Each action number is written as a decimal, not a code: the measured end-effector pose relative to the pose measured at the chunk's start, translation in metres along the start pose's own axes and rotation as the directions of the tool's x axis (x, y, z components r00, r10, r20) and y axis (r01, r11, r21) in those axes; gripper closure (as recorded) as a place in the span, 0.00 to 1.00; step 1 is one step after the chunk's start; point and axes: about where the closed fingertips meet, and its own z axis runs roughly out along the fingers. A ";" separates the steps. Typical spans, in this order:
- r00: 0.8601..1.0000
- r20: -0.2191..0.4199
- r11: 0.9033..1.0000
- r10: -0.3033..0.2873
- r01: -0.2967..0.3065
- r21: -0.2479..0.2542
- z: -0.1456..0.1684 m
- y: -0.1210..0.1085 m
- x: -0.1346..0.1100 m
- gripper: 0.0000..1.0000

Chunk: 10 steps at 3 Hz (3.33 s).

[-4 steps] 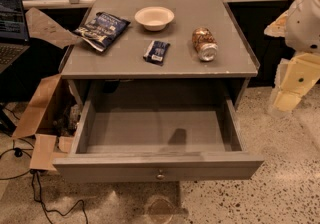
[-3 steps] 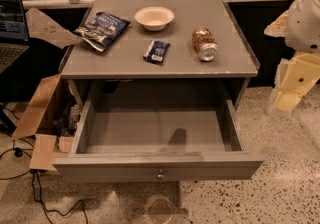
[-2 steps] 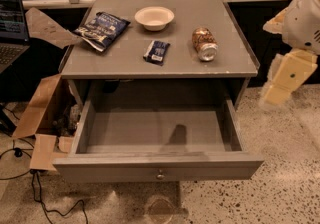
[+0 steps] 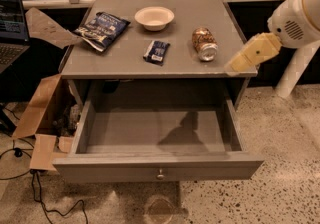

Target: Place rxbar blueberry into top drawer

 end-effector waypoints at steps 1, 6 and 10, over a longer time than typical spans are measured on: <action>0.981 0.057 0.980 0.184 -0.187 0.062 0.015 -0.037 -0.012 0.00; 0.789 0.099 0.792 0.606 -0.610 0.014 0.103 -0.039 -0.086 0.00; 0.785 0.033 0.784 0.619 -0.614 -0.088 0.145 -0.002 -0.127 0.00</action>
Offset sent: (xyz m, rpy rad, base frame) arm 0.0345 -0.0117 0.0025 0.0859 -0.0225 -0.1455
